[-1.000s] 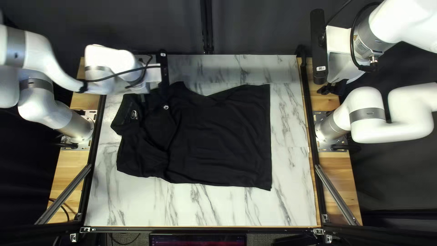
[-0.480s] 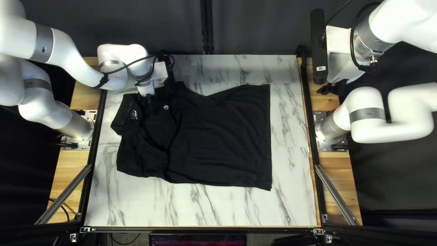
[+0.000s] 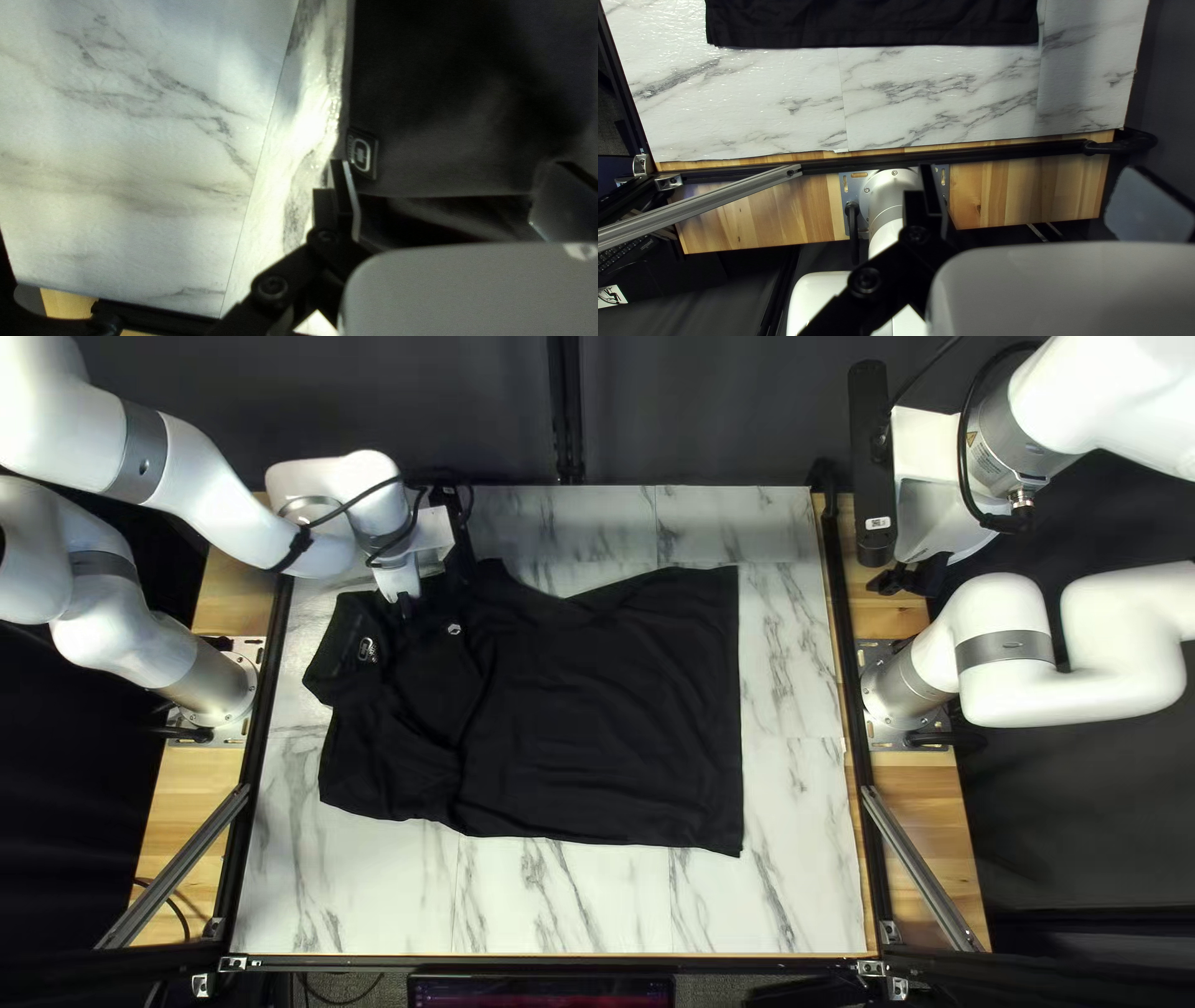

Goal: Fold t-shirt

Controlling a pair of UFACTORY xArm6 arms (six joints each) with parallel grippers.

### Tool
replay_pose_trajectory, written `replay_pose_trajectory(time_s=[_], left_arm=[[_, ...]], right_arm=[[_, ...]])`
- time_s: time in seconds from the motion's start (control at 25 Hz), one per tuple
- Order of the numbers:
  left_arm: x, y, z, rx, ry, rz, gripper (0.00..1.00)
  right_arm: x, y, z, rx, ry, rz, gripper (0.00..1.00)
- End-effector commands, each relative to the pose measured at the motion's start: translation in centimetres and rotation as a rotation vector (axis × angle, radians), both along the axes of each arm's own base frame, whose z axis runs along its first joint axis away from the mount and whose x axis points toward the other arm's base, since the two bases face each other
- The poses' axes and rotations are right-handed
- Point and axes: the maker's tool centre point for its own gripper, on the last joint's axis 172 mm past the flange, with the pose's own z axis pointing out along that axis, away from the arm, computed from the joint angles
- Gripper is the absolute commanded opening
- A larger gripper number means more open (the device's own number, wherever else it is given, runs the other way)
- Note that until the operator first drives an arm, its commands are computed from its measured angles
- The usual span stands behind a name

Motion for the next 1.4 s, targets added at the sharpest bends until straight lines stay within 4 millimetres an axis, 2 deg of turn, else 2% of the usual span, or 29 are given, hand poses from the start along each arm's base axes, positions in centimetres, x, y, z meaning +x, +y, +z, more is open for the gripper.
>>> replay_pose_trajectory(time_s=[0.04,0.08,0.16,0.24,0.52,0.72,0.84,1.0,1.04,1.08,1.12,1.16,1.24,1.4], left_arm=[[-0.2,0.1,0.0,-0.011,-0.001,-0.002,0.69],[-0.2,0.0,0.0,-0.014,-0.001,-0.003,0.51],[-0.4,0.0,0.0,-0.019,-0.001,-0.006,0.23],[-0.5,0.1,-0.1,-0.024,0.0,-0.007,0.02],[-0.4,0.1,0.2,-0.032,-0.001,-0.019,0.0],[-0.1,-0.5,2.3,-0.014,-0.006,-0.027,0.0],[0.5,-1.2,4.3,0.013,-0.016,-0.037,0.0],[1.0,-1.6,5.0,0.036,-0.022,-0.052,0.0],[0.9,-1.3,4.6,0.038,-0.019,-0.052,0.06],[0.9,-1.2,4.5,0.037,-0.018,-0.052,0.7],[0.7,-0.8,3.8,0.036,-0.013,-0.047,0.96],[0.4,-0.4,3.1,0.032,-0.006,-0.04,1.0],[0.2,0.0,2.3,0.025,0.001,-0.029,1.0],[0.0,0.2,1.8,0.013,0.008,-0.015,1.0]], right_arm=[[0.0,0.0,0.0,0.0,0.0,0.0,1.0],[0.0,0.0,0.0,0.0,0.0,0.0,1.0],[0.0,0.0,0.0,0.0,0.0,0.0,1.0],[0.0,0.0,0.0,0.0,0.0,0.0,1.0],[0.0,0.0,0.0,0.0,0.0,0.0,1.0],[0.0,0.0,0.0,0.0,0.0,0.0,1.0],[0.0,0.0,0.0,0.0,0.0,0.0,1.0],[0.0,0.0,0.0,0.0,0.0,0.0,1.0],[0.0,0.0,0.0,0.0,0.0,0.0,1.0],[0.0,0.0,0.0,0.0,0.0,0.0,1.0],[0.0,0.0,0.0,0.0,0.0,0.0,1.0],[0.0,0.0,0.0,0.0,0.0,0.0,1.0],[0.0,0.0,0.0,0.0,0.0,0.0,1.0],[0.0,0.0,0.0,0.0,0.0,0.0,1.0]])
